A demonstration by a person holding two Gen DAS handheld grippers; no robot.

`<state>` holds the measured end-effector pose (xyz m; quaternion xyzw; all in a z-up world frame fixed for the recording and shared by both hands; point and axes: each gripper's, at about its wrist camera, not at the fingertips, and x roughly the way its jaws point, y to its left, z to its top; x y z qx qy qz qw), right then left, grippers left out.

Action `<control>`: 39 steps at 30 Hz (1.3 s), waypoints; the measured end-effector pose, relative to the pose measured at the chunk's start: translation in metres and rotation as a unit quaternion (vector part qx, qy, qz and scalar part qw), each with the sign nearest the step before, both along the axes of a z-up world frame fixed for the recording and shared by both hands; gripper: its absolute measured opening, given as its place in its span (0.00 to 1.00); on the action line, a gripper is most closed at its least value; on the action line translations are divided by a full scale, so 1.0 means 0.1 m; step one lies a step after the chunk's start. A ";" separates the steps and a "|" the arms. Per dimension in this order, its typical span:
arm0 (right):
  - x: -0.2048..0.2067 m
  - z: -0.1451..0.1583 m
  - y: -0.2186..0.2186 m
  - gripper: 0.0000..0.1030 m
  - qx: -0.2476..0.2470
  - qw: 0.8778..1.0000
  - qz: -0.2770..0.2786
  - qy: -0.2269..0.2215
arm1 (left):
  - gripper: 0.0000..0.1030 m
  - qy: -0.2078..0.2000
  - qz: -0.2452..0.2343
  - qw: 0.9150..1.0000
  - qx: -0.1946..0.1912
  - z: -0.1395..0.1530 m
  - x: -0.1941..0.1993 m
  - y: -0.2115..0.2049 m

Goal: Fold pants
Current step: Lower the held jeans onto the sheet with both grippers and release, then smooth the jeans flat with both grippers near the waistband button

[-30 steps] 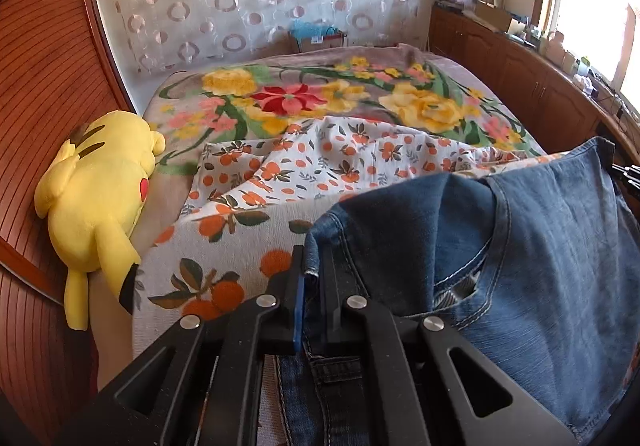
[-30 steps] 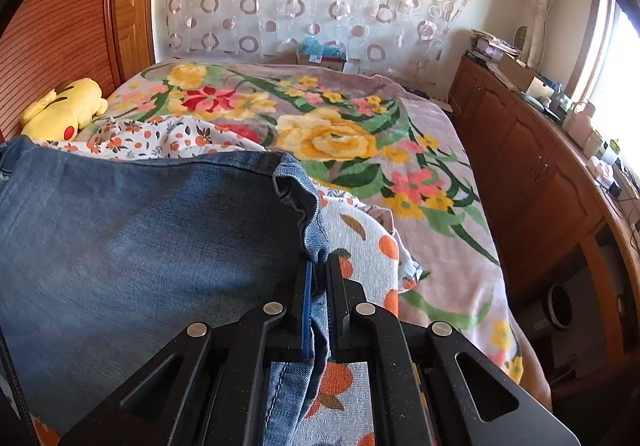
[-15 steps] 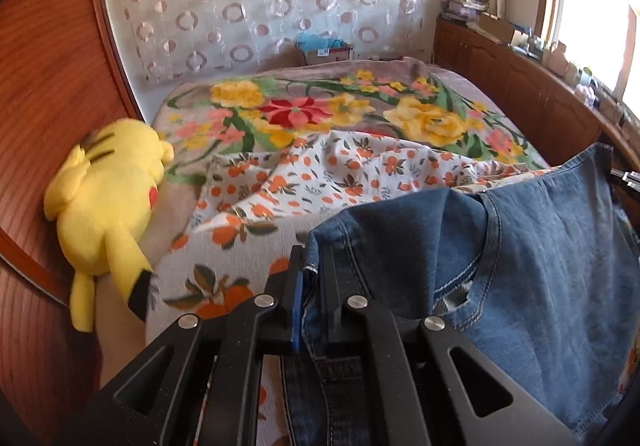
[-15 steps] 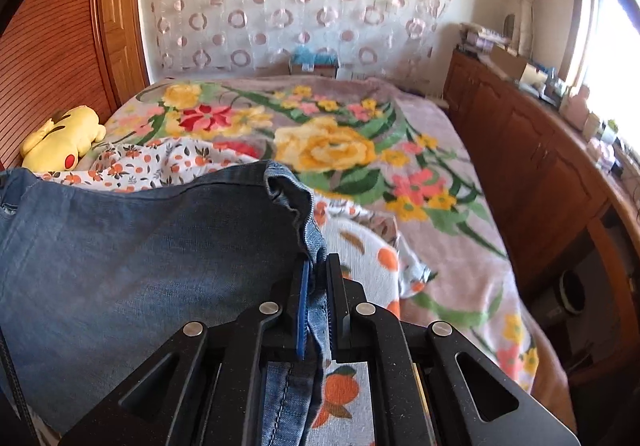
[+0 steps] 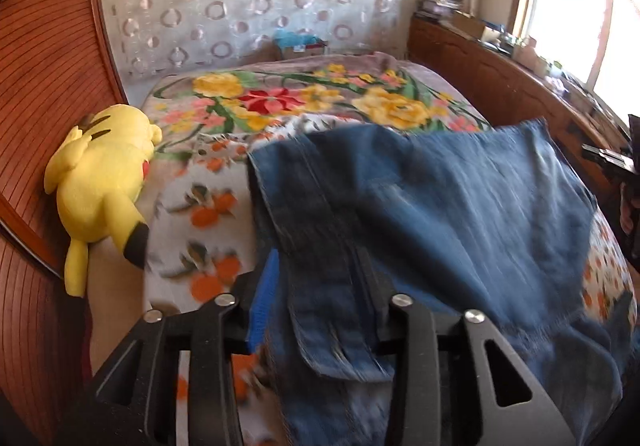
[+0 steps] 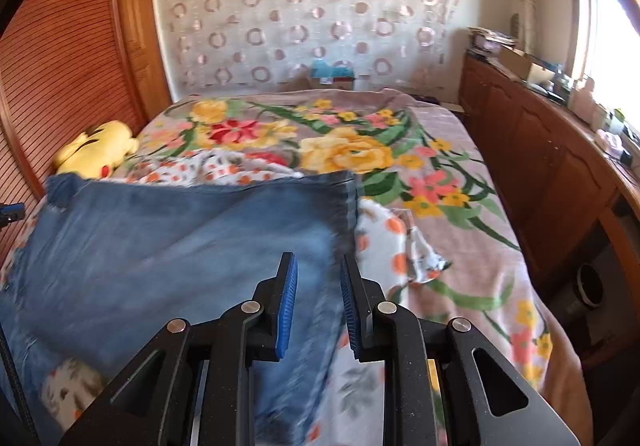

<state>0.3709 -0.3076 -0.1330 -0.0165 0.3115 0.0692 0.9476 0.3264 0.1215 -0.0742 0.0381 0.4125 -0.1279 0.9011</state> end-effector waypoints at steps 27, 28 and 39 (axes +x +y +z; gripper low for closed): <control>-0.54 -0.05 0.18 0.24 -0.003 0.999 0.046 0.002 | 0.04 0.007 0.052 0.998 0.018 -0.20 -0.53 -0.13; -0.56 -0.05 0.18 0.24 -0.002 0.999 0.047 0.003 | 0.04 0.002 0.049 0.999 0.020 -0.17 -0.55 -0.14; -0.75 -0.02 0.22 0.25 0.006 0.999 0.053 -0.004 | 0.04 -0.024 0.062 0.997 0.025 0.11 -0.77 0.10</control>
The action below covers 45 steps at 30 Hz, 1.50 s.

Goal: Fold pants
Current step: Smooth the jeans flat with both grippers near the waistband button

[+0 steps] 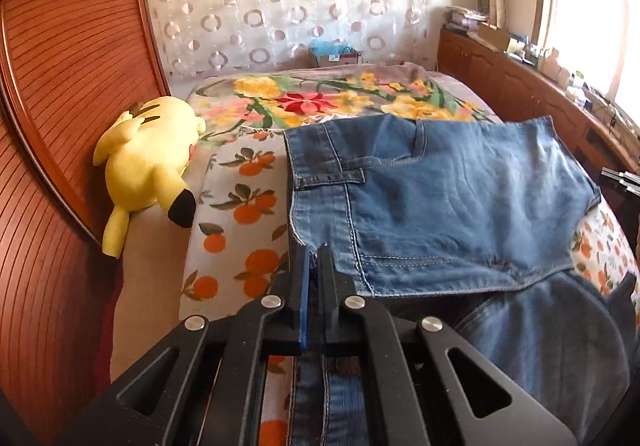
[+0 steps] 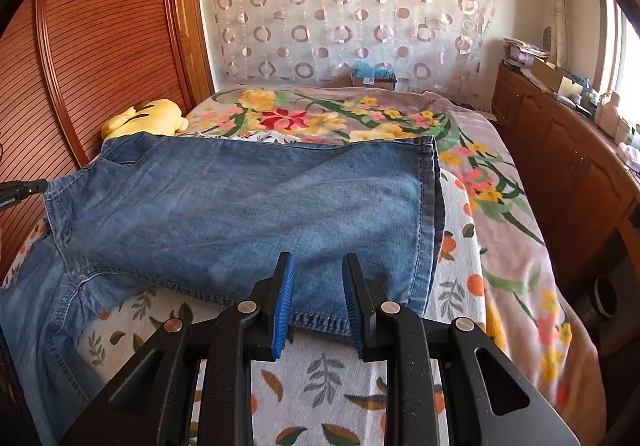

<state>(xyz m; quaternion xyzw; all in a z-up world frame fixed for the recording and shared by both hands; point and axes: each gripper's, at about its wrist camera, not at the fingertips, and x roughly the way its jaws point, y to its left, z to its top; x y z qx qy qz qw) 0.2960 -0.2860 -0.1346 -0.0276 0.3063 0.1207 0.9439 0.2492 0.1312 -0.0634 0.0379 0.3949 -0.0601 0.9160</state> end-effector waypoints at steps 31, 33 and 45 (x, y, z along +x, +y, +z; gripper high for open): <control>-0.61 -0.11 0.23 0.26 0.043 0.999 0.025 -0.011 | 0.29 0.054 -0.025 0.998 -0.018 -0.47 -0.26 -0.04; -0.63 -0.13 0.23 0.26 0.044 0.999 0.024 -0.010 | 0.24 0.044 -0.030 0.999 -0.003 -0.45 -0.31 -0.09; -0.75 -0.17 0.22 0.26 0.053 0.998 0.018 -0.009 | 0.18 -0.049 -0.045 0.998 0.000 0.21 -0.73 -0.19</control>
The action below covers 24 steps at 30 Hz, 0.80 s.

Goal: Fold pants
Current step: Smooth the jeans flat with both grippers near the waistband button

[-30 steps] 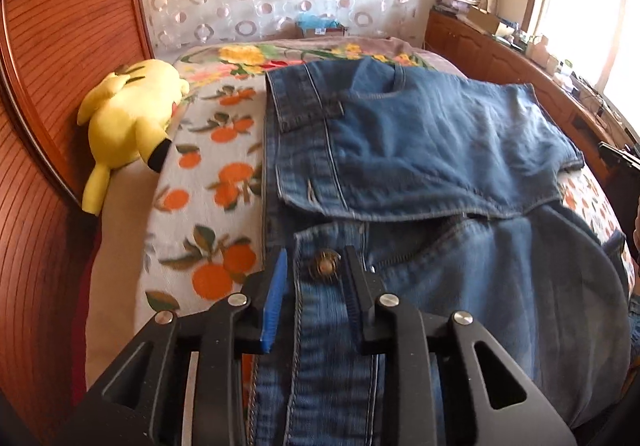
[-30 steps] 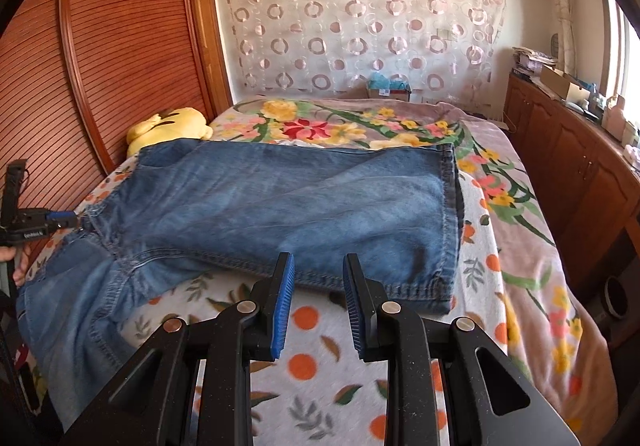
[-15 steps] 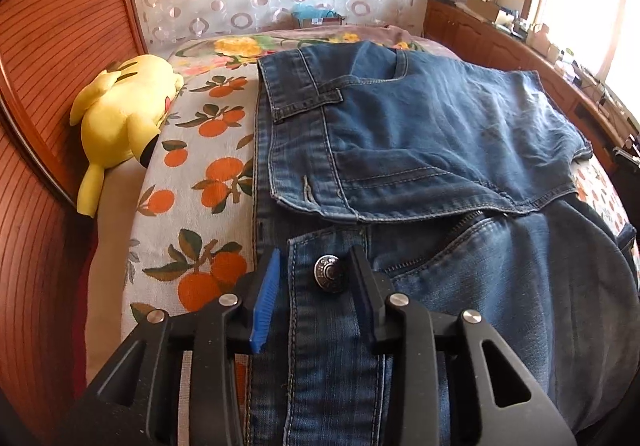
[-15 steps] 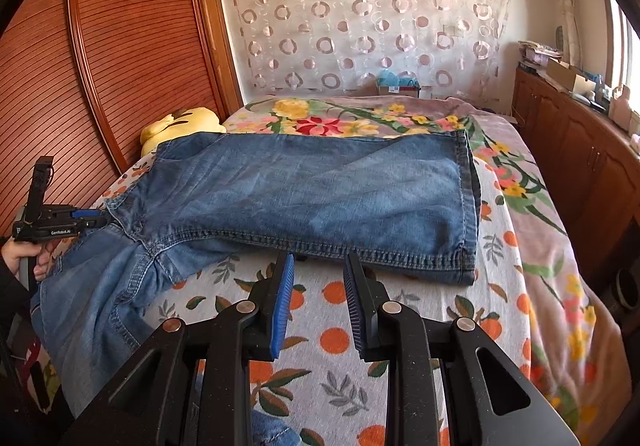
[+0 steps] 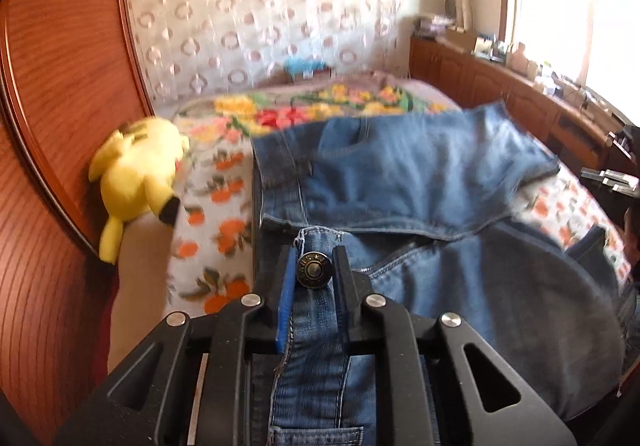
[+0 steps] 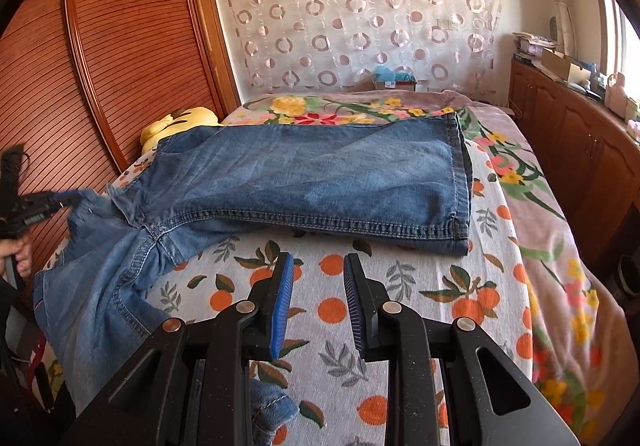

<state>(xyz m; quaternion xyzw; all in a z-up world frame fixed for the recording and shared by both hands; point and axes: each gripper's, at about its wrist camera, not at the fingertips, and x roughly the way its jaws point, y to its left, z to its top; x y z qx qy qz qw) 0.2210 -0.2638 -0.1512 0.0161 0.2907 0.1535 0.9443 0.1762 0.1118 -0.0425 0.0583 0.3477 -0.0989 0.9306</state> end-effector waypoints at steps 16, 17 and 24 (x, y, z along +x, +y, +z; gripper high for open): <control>-0.25 -0.04 -0.04 0.26 0.010 1.000 0.007 0.015 | 0.21 0.026 0.023 0.999 -0.017 -0.32 0.24 0.15; -0.29 -0.04 -0.04 0.26 0.010 1.000 0.007 0.016 | 0.26 0.021 0.023 0.999 -0.019 -0.30 0.18 0.13; -0.63 -0.04 -0.09 0.28 0.013 1.000 0.007 0.025 | 0.51 -0.015 -0.009 0.999 -0.051 -0.08 -0.15 -0.10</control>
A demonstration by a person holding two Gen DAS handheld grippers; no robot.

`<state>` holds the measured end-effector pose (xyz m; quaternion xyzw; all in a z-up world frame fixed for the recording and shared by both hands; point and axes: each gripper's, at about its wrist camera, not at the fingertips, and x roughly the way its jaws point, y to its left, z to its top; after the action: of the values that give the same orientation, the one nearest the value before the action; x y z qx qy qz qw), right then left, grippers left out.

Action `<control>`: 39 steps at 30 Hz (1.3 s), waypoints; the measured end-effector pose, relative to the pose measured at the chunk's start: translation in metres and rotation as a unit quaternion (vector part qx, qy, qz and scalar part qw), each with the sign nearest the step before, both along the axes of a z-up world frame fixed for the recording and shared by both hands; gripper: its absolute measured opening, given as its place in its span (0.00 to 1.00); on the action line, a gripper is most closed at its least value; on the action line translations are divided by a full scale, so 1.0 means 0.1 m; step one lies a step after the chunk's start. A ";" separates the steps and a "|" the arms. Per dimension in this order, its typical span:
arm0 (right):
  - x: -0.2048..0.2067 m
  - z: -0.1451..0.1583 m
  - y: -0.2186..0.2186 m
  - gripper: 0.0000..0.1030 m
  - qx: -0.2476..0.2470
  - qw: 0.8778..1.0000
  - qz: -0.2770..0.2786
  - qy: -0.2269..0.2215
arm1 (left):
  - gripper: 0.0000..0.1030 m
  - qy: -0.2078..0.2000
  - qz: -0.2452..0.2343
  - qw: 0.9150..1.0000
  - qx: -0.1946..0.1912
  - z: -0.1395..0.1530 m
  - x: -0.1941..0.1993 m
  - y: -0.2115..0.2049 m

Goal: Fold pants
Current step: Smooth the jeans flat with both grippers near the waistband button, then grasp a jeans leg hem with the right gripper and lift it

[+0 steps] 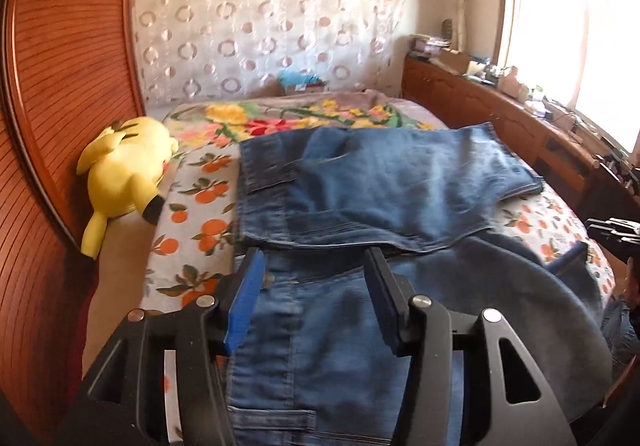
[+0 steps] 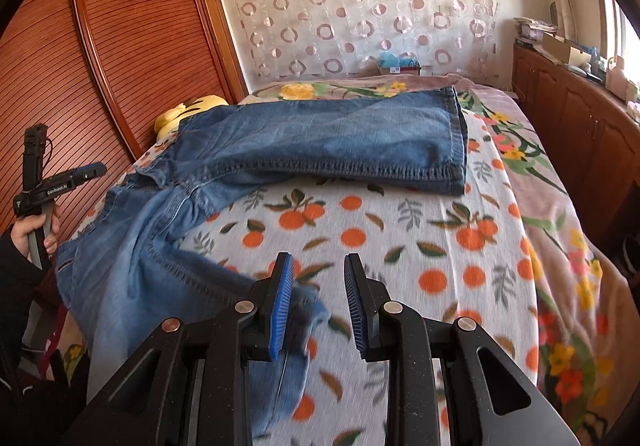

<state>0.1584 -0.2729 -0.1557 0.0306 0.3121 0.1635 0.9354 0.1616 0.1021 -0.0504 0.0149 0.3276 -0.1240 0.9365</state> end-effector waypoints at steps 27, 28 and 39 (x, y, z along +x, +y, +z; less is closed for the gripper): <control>-0.30 1.22 -0.19 0.12 0.005 0.998 0.010 -0.064 | 0.52 0.043 -0.030 0.998 -0.015 -0.42 0.05 -0.36; -0.33 1.35 -0.24 0.12 -0.003 0.997 -0.001 -0.073 | 0.52 0.043 -0.029 0.999 -0.016 -0.43 0.04 -0.35; 0.14 0.75 -0.10 0.17 -0.039 0.998 -0.028 0.032 | 0.52 0.046 -0.031 0.998 -0.005 -0.51 0.04 -0.41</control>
<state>0.1725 -0.2826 -0.0808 0.0080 0.3472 0.1242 0.9295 0.1661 0.0615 -0.1013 0.0144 0.3690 -0.1554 0.9162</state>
